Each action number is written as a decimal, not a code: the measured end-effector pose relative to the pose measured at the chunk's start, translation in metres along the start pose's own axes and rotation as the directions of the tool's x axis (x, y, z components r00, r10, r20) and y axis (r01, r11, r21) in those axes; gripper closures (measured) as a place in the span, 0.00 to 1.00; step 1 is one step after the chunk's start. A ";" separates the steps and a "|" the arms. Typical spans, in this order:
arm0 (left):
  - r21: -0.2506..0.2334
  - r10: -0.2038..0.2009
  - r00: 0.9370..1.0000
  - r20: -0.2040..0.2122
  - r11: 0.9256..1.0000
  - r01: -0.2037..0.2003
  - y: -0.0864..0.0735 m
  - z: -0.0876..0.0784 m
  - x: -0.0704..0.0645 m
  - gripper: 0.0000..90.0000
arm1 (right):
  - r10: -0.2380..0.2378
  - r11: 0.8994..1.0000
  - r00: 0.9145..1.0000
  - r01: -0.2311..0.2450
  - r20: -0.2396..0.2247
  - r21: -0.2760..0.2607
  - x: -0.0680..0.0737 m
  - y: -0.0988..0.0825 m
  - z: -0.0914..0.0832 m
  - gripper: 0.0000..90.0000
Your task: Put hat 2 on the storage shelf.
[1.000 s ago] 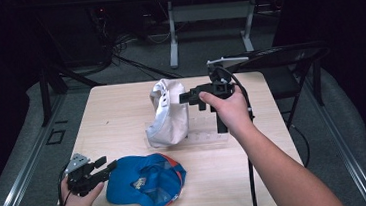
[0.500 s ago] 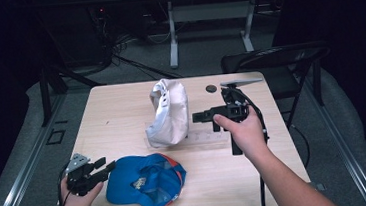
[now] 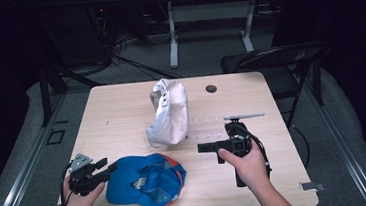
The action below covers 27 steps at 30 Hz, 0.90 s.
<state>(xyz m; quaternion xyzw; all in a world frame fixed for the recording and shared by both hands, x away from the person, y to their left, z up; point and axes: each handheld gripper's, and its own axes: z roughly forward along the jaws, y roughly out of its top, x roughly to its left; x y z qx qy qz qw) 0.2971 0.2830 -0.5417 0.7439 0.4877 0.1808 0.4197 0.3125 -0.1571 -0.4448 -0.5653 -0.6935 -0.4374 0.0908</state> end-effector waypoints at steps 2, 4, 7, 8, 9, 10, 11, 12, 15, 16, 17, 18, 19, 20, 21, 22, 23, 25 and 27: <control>0.001 0.000 1.000 0.000 1.000 0.000 0.000 0.000 0.000 0.60 | 0.000 1.000 1.000 0.000 0.003 0.009 -0.002 -0.003 0.002 0.68; 0.007 0.002 1.000 0.001 1.000 -0.002 0.000 0.001 0.000 0.60 | 0.004 1.000 1.000 -0.004 -0.005 0.015 -0.006 -0.010 0.009 0.68; 0.014 0.005 1.000 0.006 1.000 -0.005 0.000 0.002 -0.001 0.60 | 0.005 0.999 1.000 -0.005 0.002 0.044 -0.015 -0.023 0.024 0.69; 0.009 0.001 1.000 0.008 1.000 -0.001 0.000 0.002 -0.001 0.60 | 0.002 0.999 1.000 -0.002 0.002 0.053 -0.018 -0.026 0.028 0.69; 0.009 0.001 1.000 0.008 1.000 -0.001 0.000 0.002 -0.001 0.60 | 0.002 0.999 1.000 -0.002 0.002 0.053 -0.018 -0.026 0.028 0.69; 0.010 0.002 1.000 0.010 1.000 -0.003 0.000 0.002 -0.002 0.60 | -0.012 0.996 1.000 0.010 0.015 0.086 -0.021 -0.032 0.035 0.69; 0.010 0.002 1.000 0.010 1.000 -0.003 0.000 0.002 -0.002 0.60 | -0.012 0.996 1.000 0.010 0.015 0.086 -0.021 -0.032 0.035 0.69; 0.008 0.004 1.000 0.013 1.000 -0.004 0.000 0.002 -0.003 0.60 | 0.007 0.996 1.000 -0.006 -0.010 0.087 -0.024 -0.040 0.046 0.69; 0.021 0.011 1.000 0.015 1.000 -0.012 0.000 0.002 -0.004 0.60 | 0.014 0.993 1.000 -0.011 -0.019 0.115 -0.027 -0.046 0.054 0.69; 0.015 0.011 1.000 0.015 1.000 -0.011 0.000 0.003 -0.005 0.60 | 0.022 0.991 0.999 -0.019 -0.025 0.134 -0.028 -0.048 0.057 0.69; 0.015 0.012 1.000 0.015 1.000 -0.012 0.000 0.004 -0.005 0.60 | 0.019 0.989 0.999 -0.014 -0.031 0.146 -0.031 -0.053 0.064 0.69; 0.015 0.013 1.000 0.014 1.000 -0.013 0.000 0.004 -0.005 0.60 | 0.035 0.990 0.998 -0.029 -0.043 0.137 -0.031 -0.055 0.068 0.69; 0.019 0.015 1.000 0.013 1.000 -0.015 0.000 0.003 -0.005 0.60 | 0.035 0.990 0.998 -0.029 -0.043 0.137 -0.031 -0.055 0.068 0.69; 0.014 0.013 1.000 0.010 1.000 -0.013 -0.001 0.003 -0.005 0.60 | 0.033 0.989 0.998 -0.025 -0.049 0.148 -0.033 -0.058 0.074 0.69; 0.014 0.011 1.000 0.007 1.000 -0.011 -0.001 0.003 -0.004 0.60 | 0.032 0.987 0.998 -0.023 -0.050 0.162 -0.033 -0.059 0.076 0.69; 0.011 0.007 1.000 0.006 1.000 -0.007 -0.001 0.002 -0.004 0.60 | 0.037 0.988 0.997 -0.028 -0.060 0.151 -0.033 -0.060 0.080 0.68; 0.020 0.009 1.000 0.004 1.000 -0.009 -0.001 0.001 -0.003 0.60 | 0.037 0.988 0.997 -0.028 -0.060 0.151 -0.033 -0.060 0.080 0.68; 0.013 0.001 1.000 0.001 1.000 -0.001 -0.002 0.001 -0.002 0.60 | 0.037 0.987 0.997 -0.026 -0.067 0.158 -0.032 -0.062 0.085 0.68; 0.016 -0.002 1.000 -0.003 1.000 0.002 -0.003 0.000 -0.001 0.60 | 0.036 0.986 0.997 -0.023 -0.073 0.168 -0.033 -0.063 0.092 0.66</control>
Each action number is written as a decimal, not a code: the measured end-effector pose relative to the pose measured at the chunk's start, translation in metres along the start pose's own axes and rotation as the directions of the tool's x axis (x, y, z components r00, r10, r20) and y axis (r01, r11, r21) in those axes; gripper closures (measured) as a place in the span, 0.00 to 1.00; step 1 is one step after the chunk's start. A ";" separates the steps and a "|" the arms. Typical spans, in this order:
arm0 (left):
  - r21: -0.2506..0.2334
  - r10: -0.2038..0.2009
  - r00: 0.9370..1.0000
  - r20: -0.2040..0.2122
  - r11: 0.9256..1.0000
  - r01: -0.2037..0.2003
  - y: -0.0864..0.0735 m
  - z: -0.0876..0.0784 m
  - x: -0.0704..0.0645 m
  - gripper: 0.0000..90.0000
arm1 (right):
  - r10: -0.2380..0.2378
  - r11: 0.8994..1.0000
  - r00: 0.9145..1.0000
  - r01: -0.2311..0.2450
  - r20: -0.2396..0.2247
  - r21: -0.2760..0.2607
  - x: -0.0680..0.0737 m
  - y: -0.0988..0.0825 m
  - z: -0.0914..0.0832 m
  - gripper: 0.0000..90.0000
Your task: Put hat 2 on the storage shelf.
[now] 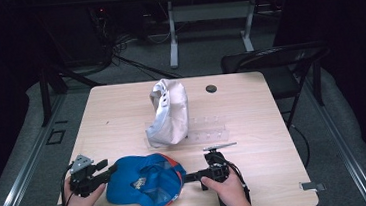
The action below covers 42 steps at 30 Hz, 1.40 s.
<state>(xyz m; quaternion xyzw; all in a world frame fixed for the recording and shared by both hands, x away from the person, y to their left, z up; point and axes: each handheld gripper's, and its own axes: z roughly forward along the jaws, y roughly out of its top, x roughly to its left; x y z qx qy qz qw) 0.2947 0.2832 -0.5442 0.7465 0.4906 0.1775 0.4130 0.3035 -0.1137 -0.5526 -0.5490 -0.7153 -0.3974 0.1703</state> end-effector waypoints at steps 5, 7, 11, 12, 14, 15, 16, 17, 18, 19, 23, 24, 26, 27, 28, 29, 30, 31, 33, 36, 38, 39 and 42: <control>-0.002 -0.007 1.000 -0.010 1.000 0.007 -0.003 -0.003 0.002 0.59 | 0.005 1.000 1.000 -0.005 -0.031 0.025 -0.002 0.000 0.009 0.65; 0.001 -0.008 1.000 -0.018 1.000 0.008 -0.005 -0.005 0.002 0.59 | 0.006 0.999 0.999 -0.004 -0.049 0.036 -0.002 -0.001 0.014 0.65; -0.005 -0.016 0.999 -0.028 1.000 0.016 -0.007 -0.008 0.004 0.59 | 0.010 0.998 0.998 -0.007 -0.055 0.056 0.000 -0.001 0.021 0.64; -0.001 -0.016 0.999 -0.031 1.000 0.016 -0.008 -0.009 0.004 0.59 | 0.012 0.998 0.998 -0.009 -0.059 0.056 0.000 -0.001 0.023 0.63; -0.006 -0.023 0.999 -0.035 1.000 0.023 -0.009 -0.011 0.005 0.59 | 0.019 0.997 0.998 -0.015 -0.057 0.070 0.001 -0.001 0.025 0.63; -0.004 -0.021 0.999 -0.038 1.000 0.021 -0.009 -0.011 0.005 0.59 | 0.016 0.996 0.998 -0.010 -0.064 0.093 0.000 -0.001 0.027 0.63; -0.001 -0.021 0.999 -0.038 1.000 0.021 -0.009 -0.012 0.006 0.59 | 0.016 0.996 0.998 -0.010 -0.064 0.093 0.000 -0.001 0.027 0.63; -0.011 -0.026 0.999 -0.041 1.000 0.026 -0.010 -0.012 0.005 0.59 | 0.029 0.994 0.997 -0.023 -0.065 0.102 -0.001 -0.001 0.030 0.63; -0.005 -0.025 0.999 -0.042 1.000 0.025 -0.010 -0.013 0.006 0.59 | 0.029 0.994 0.997 -0.023 -0.065 0.102 -0.001 -0.001 0.030 0.63; -0.004 -0.023 0.999 -0.044 1.000 0.023 -0.010 -0.013 0.006 0.59 | 0.038 0.995 0.995 -0.029 -0.092 0.099 -0.001 -0.001 0.031 0.64; -0.008 -0.031 0.998 -0.046 1.000 0.030 -0.011 -0.013 0.007 0.59 | 0.070 0.994 0.985 -0.055 -0.156 0.095 -0.002 0.000 0.029 0.67; -0.008 -0.031 0.998 -0.046 1.000 0.030 -0.011 -0.013 0.007 0.59 | 0.070 0.994 0.985 -0.055 -0.156 0.095 -0.002 0.000 0.029 0.67; -0.008 -0.032 0.998 -0.046 0.999 0.032 -0.011 -0.013 0.007 0.59 | 0.075 0.993 0.982 -0.057 -0.174 0.104 -0.002 0.000 0.028 0.70; -0.004 -0.032 0.998 -0.047 0.999 0.032 -0.011 -0.013 0.007 0.59 | 0.083 0.993 0.981 -0.066 -0.177 0.100 -0.002 0.000 0.027 0.72; -0.007 -0.032 0.998 -0.046 0.999 0.031 -0.011 -0.013 0.007 0.59 | 0.084 0.993 0.980 -0.067 -0.182 0.097 -0.002 0.000 0.027 0.74; -0.007 -0.031 0.998 -0.045 0.999 0.031 -0.011 -0.013 0.007 0.59 | 0.084 0.993 0.981 -0.068 -0.174 0.095 -0.001 0.001 0.027 0.77; -0.007 -0.030 0.999 -0.045 1.000 0.030 -0.011 -0.013 0.007 0.59 | 0.084 0.993 0.981 -0.068 -0.174 0.095 -0.001 0.001 0.027 0.77; -0.006 -0.028 0.999 -0.046 1.000 0.028 -0.011 -0.013 0.007 0.59 | 0.087 0.993 0.981 -0.072 -0.171 0.091 -0.001 0.001 0.027 0.78; -0.007 -0.028 0.999 -0.045 1.000 0.028 -0.011 -0.013 0.007 0.59 | 0.090 0.993 0.985 -0.078 -0.149 0.087 0.000 0.001 0.028 0.84; -0.007 -0.030 0.999 -0.045 1.000 0.030 -0.011 -0.013 0.007 0.59 | 0.093 0.993 0.986 -0.081 -0.141 0.089 0.000 0.001 0.029 0.86; -0.007 -0.031 0.998 -0.045 1.000 0.031 -0.011 -0.013 0.007 0.59 | 0.098 0.992 0.985 -0.086 -0.141 0.089 0.000 0.001 0.028 0.86; -0.006 -0.031 0.998 -0.045 1.000 0.031 -0.011 -0.013 0.007 0.59 | 0.105 0.991 0.984 -0.093 -0.143 0.092 0.000 0.001 0.027 0.86; -0.005 -0.030 0.999 -0.044 1.000 0.030 -0.011 -0.012 0.007 0.59 | 0.128 0.989 0.980 -0.115 -0.154 0.092 -0.001 0.002 0.023 0.86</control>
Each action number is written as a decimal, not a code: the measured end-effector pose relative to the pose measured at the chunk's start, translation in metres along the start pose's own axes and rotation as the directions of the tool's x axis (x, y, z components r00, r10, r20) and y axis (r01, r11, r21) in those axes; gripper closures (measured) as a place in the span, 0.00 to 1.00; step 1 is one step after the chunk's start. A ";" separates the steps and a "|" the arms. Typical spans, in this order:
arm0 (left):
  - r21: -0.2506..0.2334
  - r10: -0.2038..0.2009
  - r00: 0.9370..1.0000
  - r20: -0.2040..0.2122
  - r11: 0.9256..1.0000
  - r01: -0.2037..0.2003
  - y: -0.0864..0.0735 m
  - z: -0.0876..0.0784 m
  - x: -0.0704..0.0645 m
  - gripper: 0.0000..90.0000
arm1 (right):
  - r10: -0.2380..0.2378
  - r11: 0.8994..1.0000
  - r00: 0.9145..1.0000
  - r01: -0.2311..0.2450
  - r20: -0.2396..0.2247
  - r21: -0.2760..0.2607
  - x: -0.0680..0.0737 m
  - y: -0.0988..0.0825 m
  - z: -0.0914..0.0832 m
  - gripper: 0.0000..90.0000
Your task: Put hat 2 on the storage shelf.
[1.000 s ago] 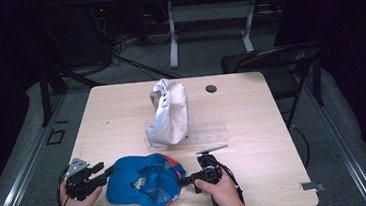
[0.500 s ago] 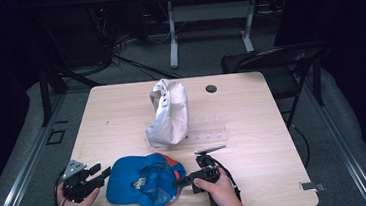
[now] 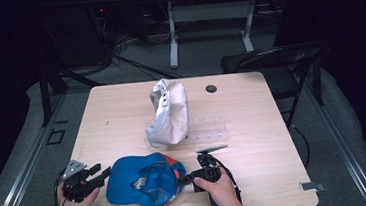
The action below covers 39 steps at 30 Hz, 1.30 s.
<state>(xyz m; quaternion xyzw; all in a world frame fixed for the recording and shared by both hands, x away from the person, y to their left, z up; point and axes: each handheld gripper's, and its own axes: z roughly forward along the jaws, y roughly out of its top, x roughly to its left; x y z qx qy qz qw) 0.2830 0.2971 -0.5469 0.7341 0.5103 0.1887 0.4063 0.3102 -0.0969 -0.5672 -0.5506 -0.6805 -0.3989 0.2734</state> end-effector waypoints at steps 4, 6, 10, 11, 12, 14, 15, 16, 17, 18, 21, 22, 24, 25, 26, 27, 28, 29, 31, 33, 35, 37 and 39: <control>0.000 0.000 1.000 0.000 1.000 0.000 0.000 0.000 0.000 0.59 | 0.023 1.000 1.000 -0.023 -0.020 -0.010 -0.002 0.000 -0.007 0.86; 0.001 0.000 1.000 0.000 1.000 0.000 0.000 0.000 0.000 0.59 | 0.025 1.000 0.999 -0.025 -0.028 -0.009 -0.002 -0.001 -0.011 0.86; 0.004 0.005 1.000 0.001 1.000 -0.005 0.001 0.000 0.000 0.59 | 0.037 0.999 0.999 -0.038 -0.028 -0.021 -0.004 -0.002 -0.023 0.86; -0.003 0.004 1.000 0.003 1.000 -0.004 0.002 0.000 -0.001 0.59 | 0.043 0.999 0.999 -0.043 -0.026 -0.031 -0.004 -0.003 -0.026 0.86; -0.004 0.009 1.000 0.004 1.000 -0.009 0.002 0.001 -0.001 0.59 | 0.052 0.998 0.997 -0.055 -0.060 -0.044 -0.005 -0.004 -0.028 0.86; -0.003 0.009 1.000 0.008 1.000 -0.009 0.003 0.001 -0.001 0.59 | 0.044 0.998 0.999 -0.045 -0.022 -0.043 -0.005 -0.004 -0.038 0.86; -0.003 0.009 1.000 0.008 1.000 -0.009 0.003 0.001 -0.001 0.59 | 0.044 0.998 0.999 -0.045 -0.022 -0.043 -0.005 -0.004 -0.038 0.86; -0.002 0.009 1.000 0.009 1.000 -0.009 0.003 0.001 -0.001 0.59 | 0.044 0.998 0.999 -0.045 -0.024 -0.047 -0.006 -0.005 -0.044 0.86; -0.004 0.010 1.000 0.011 1.000 -0.010 0.004 0.002 -0.001 0.59 | 0.041 0.998 0.999 -0.041 -0.009 -0.043 -0.007 -0.005 -0.050 0.86; -0.004 0.013 1.000 0.018 1.000 -0.013 0.005 0.004 -0.002 0.59 | 0.054 0.997 0.999 -0.054 -0.010 -0.052 -0.012 -0.006 -0.061 0.86; -0.003 0.017 1.000 0.025 1.000 -0.017 0.006 0.006 -0.003 0.59 | 0.077 0.995 0.997 -0.078 -0.005 -0.060 -0.018 -0.008 -0.072 0.86; -0.002 0.020 0.999 0.027 1.000 -0.020 0.007 0.008 -0.004 0.59 | 0.098 0.993 0.995 -0.097 0.012 -0.075 -0.027 -0.010 -0.084 0.86; 0.004 0.027 0.999 0.034 1.000 -0.027 0.009 0.010 -0.006 0.59 | 0.103 0.992 0.994 -0.100 0.036 -0.071 -0.031 -0.011 -0.091 0.86; 0.003 0.028 0.999 0.037 1.000 -0.029 0.009 0.012 -0.007 0.59 | 0.131 0.987 0.991 -0.129 0.025 -0.092 -0.034 -0.012 -0.095 0.86; 0.007 0.034 0.999 0.038 0.999 -0.034 0.010 0.013 -0.007 0.59 | 0.124 0.989 0.992 -0.122 0.015 -0.089 -0.039 -0.013 -0.101 0.86; 0.007 0.036 0.998 0.042 0.999 -0.036 0.011 0.015 -0.008 0.59 | 0.128 0.988 0.992 -0.126 0.020 -0.094 -0.046 -0.015 -0.111 0.86; 0.006 0.039 0.998 0.045 0.999 -0.040 0.012 0.016 -0.009 0.59 | 0.128 0.988 0.992 -0.126 0.020 -0.094 -0.046 -0.015 -0.111 0.86; 0.011 0.045 0.998 0.051 0.999 -0.046 0.013 0.019 -0.010 0.59 | 0.130 0.988 0.987 -0.121 0.098 -0.093 -0.049 -0.018 -0.121 0.86; 0.013 0.046 0.998 0.053 0.999 -0.047 0.014 0.020 -0.011 0.59 | 0.132 0.986 0.990 -0.126 0.051 -0.114 -0.054 -0.020 -0.127 0.86; 0.017 0.051 0.997 0.061 0.999 -0.052 0.015 0.022 -0.012 0.59 | 0.145 0.981 0.987 -0.135 0.069 -0.141 -0.054 -0.022 -0.128 0.86; 0.014 0.056 0.996 0.065 0.998 -0.057 0.016 0.024 -0.013 0.59 | 0.152 0.978 0.985 -0.137 0.082 -0.160 -0.059 -0.024 -0.135 0.86; 0.014 0.063 0.996 0.066 0.998 -0.064 0.017 0.025 -0.015 0.59 | 0.195 0.958 0.980 -0.184 0.033 -0.221 -0.062 -0.026 -0.132 0.86; 0.021 0.068 0.995 0.071 0.997 -0.070 0.017 0.025 -0.015 0.59 | 0.182 0.966 0.982 -0.170 0.042 -0.195 -0.066 -0.026 -0.134 0.86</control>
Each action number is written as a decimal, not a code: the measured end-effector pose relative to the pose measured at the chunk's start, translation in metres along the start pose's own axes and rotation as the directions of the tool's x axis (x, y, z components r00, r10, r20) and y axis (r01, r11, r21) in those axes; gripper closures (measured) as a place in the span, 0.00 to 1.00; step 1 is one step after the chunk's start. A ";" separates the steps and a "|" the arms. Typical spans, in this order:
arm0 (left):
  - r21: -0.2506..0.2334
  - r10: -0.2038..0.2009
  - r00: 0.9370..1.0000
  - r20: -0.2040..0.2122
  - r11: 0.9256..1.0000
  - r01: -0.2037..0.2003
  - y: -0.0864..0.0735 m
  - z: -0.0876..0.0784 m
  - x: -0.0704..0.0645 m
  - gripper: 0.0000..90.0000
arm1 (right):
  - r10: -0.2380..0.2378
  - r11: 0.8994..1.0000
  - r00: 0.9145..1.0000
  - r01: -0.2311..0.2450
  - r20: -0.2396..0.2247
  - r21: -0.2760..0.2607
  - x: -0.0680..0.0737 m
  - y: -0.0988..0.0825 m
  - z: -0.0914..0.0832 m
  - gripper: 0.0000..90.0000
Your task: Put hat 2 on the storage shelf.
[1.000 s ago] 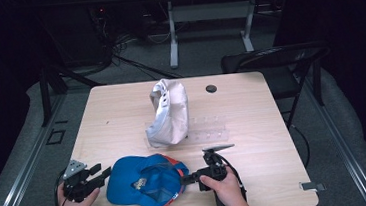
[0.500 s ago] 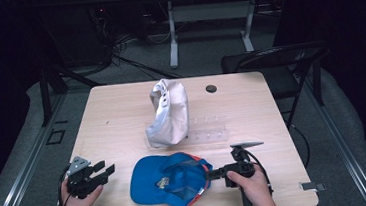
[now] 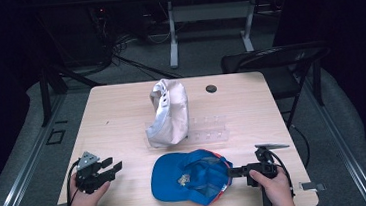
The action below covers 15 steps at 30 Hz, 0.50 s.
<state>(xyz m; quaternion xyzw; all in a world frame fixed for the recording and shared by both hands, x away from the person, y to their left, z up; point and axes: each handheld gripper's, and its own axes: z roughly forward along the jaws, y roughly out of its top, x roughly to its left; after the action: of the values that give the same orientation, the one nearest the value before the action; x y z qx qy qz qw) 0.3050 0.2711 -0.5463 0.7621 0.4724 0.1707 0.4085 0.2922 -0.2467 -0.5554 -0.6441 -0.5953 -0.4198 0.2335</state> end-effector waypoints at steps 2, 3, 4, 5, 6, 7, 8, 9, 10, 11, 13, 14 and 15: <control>0.006 0.004 1.000 0.000 1.000 -0.004 0.000 0.000 0.000 0.59 | 0.000 1.000 1.000 0.000 0.001 0.012 -0.005 0.001 0.001 0.86; 0.007 0.003 1.000 -0.001 1.000 -0.003 0.000 0.000 0.000 0.59 | 0.009 1.000 1.000 -0.009 -0.024 0.009 -0.006 0.001 0.001 0.85; 0.007 0.003 1.000 -0.002 1.000 -0.003 0.000 0.000 0.000 0.59 | 0.001 1.000 1.000 -0.002 0.022 0.021 -0.005 0.001 0.004 0.85; 0.006 0.003 1.000 -0.004 1.000 -0.003 0.000 0.000 0.000 0.59 | 0.019 1.000 1.000 -0.019 -0.023 -0.004 -0.005 0.000 0.008 0.85; 0.006 0.003 1.000 -0.004 1.000 -0.003 0.000 0.000 0.000 0.59 | -0.021 0.999 0.999 0.020 0.026 0.043 -0.005 0.002 0.005 0.84; 0.002 0.001 1.000 -0.003 1.000 -0.001 0.000 0.000 0.000 0.59 | -0.021 0.999 0.999 0.020 0.026 0.043 -0.005 0.002 0.005 0.84; 0.002 -0.002 1.000 -0.004 1.000 0.002 -0.001 0.000 0.000 0.59 | -0.003 1.000 1.000 0.004 -0.024 0.019 -0.004 0.000 0.010 0.84; 0.003 -0.002 1.000 -0.005 1.000 0.002 -0.001 0.000 0.000 0.59 | -0.026 0.999 0.999 0.025 0.019 0.046 -0.004 0.001 0.009 0.84; 0.005 0.002 1.000 -0.006 1.000 -0.002 -0.001 0.000 0.001 0.59 | 0.000 1.000 0.999 0.001 -0.048 0.018 -0.003 0.000 0.014 0.83; 0.006 0.000 1.000 -0.006 1.000 0.000 -0.001 0.000 0.000 0.59 | -0.012 1.000 0.998 0.014 -0.055 0.026 -0.003 0.000 0.014 0.83; 0.005 -0.001 1.000 -0.007 1.000 0.001 -0.002 -0.001 0.000 0.59 | -0.021 0.999 0.999 0.022 -0.037 0.029 -0.003 0.000 0.017 0.82; 0.005 0.001 1.000 -0.008 1.000 -0.001 -0.002 -0.001 0.001 0.59 | -0.017 1.000 0.999 0.018 -0.038 0.025 -0.002 0.000 0.019 0.81; 0.012 0.004 1.000 -0.009 1.000 -0.004 -0.002 -0.002 0.001 0.59 | -0.026 0.999 0.999 0.028 -0.048 0.035 -0.003 0.000 0.019 0.81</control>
<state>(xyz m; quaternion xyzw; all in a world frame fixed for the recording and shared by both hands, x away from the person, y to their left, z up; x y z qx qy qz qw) 0.3035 0.2729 -0.5466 0.7646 0.4737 0.1720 0.4017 0.2976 -0.2328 -0.5679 -0.6216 -0.6057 -0.4273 0.2534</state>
